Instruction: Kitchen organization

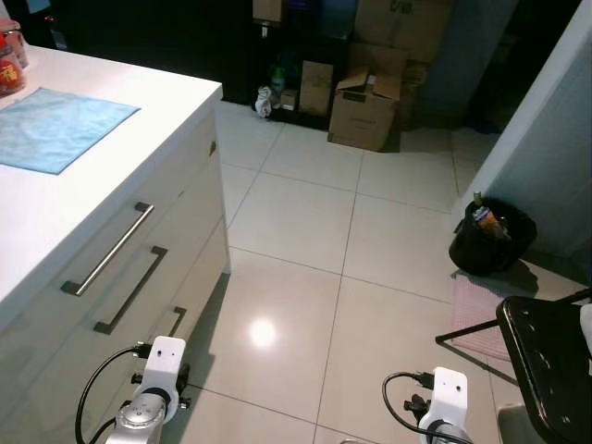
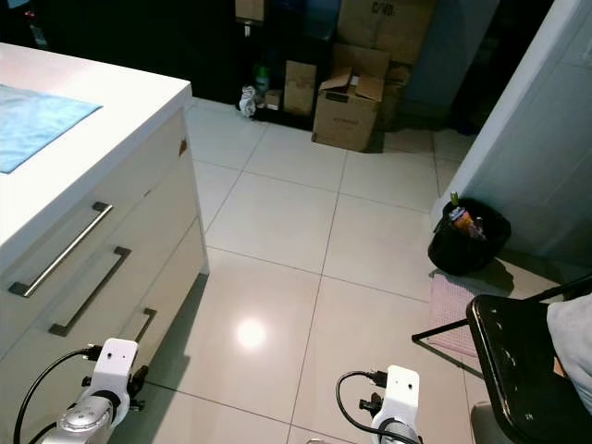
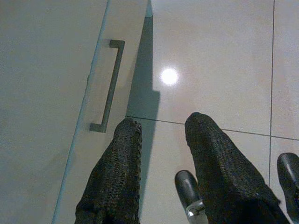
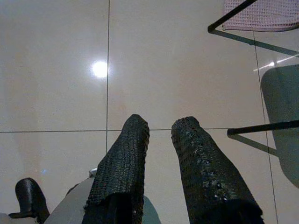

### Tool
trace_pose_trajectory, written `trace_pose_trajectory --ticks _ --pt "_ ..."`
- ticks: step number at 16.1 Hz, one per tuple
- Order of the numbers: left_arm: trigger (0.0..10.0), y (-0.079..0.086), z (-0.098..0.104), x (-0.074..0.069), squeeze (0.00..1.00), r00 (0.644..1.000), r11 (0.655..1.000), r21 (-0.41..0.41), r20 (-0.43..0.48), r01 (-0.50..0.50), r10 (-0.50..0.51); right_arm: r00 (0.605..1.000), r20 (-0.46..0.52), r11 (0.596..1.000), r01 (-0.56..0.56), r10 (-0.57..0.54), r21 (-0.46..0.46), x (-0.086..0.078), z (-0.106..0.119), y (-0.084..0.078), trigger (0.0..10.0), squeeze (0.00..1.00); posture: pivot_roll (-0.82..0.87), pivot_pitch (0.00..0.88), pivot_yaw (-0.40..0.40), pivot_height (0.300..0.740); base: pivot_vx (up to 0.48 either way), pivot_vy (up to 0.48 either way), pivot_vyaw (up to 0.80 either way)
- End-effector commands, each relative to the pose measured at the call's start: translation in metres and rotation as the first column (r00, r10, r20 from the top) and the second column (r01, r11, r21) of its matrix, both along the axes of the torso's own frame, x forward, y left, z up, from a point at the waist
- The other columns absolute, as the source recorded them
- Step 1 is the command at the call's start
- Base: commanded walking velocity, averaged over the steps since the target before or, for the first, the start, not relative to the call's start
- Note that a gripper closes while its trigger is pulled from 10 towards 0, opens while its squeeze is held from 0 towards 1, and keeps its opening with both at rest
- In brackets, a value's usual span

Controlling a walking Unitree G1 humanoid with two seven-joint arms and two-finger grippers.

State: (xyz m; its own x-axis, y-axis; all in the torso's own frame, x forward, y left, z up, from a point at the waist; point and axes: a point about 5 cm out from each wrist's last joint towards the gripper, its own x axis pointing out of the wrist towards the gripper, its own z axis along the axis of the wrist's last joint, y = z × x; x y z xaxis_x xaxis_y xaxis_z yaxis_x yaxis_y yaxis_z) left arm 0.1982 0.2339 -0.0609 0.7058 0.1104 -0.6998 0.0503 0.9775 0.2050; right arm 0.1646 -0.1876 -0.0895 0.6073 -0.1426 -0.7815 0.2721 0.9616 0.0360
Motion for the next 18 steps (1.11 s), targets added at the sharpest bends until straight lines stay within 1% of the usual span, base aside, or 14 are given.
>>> trace_pose_trajectory --ticks 1,2,3,6,7,9,12,14,16,18 --pt "10.0 -0.002 0.002 0.004 0.00 1.000 1.000 -0.008 0.021 0.006 -0.006 1.000 -0.001 1.000 -0.002 0.002 -0.005 0.000 0.000 -0.003 10.0 0.00 -0.09 0.000 -0.066 0.740 0.000 0.000 0.00" --pt "10.0 -0.002 0.000 0.002 0.00 1.000 1.000 -0.008 0.004 0.003 -0.003 1.000 0.000 1.000 -0.003 0.003 -0.004 0.000 0.000 -0.003 10.0 0.00 -0.09 0.000 -0.067 0.740 0.000 0.000 0.00" --pt "10.0 -0.001 -0.004 -0.003 0.00 0.999 1.000 -0.007 -0.039 0.000 0.000 1.000 0.000 1.000 -0.004 0.004 -0.004 0.000 0.000 -0.003 10.0 0.00 -0.09 0.000 -0.067 0.740 0.000 0.000 0.00" --pt "10.0 -0.004 -0.005 -0.006 0.00 0.999 1.000 -0.010 -0.038 0.001 -0.002 1.000 -0.002 1.000 -0.003 0.003 -0.002 0.000 0.000 -0.003 10.0 0.00 -0.09 0.000 -0.062 0.740 0.000 0.000 0.00" --pt "10.0 -0.004 -0.005 -0.005 0.00 0.999 1.000 -0.009 -0.033 0.004 -0.004 1.000 -0.003 1.000 0.000 0.000 0.000 0.000 0.000 -0.002 10.0 0.00 -0.09 0.000 -0.062 0.740 0.000 0.000 0.00" --pt "10.0 -0.003 -0.001 0.002 0.00 1.000 1.000 -0.005 -0.016 0.014 -0.014 1.000 -0.001 1.000 0.005 -0.005 0.010 0.002 0.000 0.002 10.0 0.00 -0.08 0.000 -0.046 0.740 0.000 0.000 0.00" --pt "10.0 -0.007 0.002 0.008 0.00 1.000 1.000 -0.005 0.002 0.024 -0.024 1.000 0.000 1.000 0.007 -0.007 0.015 0.003 0.000 0.003 10.0 0.00 -0.09 0.000 -0.042 0.740 0.000 0.000 0.00" --pt "10.0 -0.014 0.003 0.011 0.00 0.999 1.000 -0.012 0.018 0.028 -0.028 1.000 0.001 1.000 0.010 -0.010 0.012 0.003 0.001 0.001 10.0 0.00 -0.09 0.000 -0.046 0.740 0.000 0.000 0.00" --pt "10.0 -0.021 0.004 0.013 0.00 0.999 0.999 -0.042 0.026 0.030 -0.029 1.000 0.007 1.000 0.017 -0.017 0.012 0.005 0.002 0.000 10.0 0.00 -0.08 0.000 -0.048 0.740 0.000 0.000 0.00" --pt "10.0 -0.023 0.004 0.012 0.00 0.999 0.998 -0.048 0.031 0.041 -0.040 1.000 0.023 1.000 0.021 -0.021 0.022 0.008 0.003 0.000 10.0 0.00 -0.09 0.000 -0.049 0.740 0.000 0.000 0.00"
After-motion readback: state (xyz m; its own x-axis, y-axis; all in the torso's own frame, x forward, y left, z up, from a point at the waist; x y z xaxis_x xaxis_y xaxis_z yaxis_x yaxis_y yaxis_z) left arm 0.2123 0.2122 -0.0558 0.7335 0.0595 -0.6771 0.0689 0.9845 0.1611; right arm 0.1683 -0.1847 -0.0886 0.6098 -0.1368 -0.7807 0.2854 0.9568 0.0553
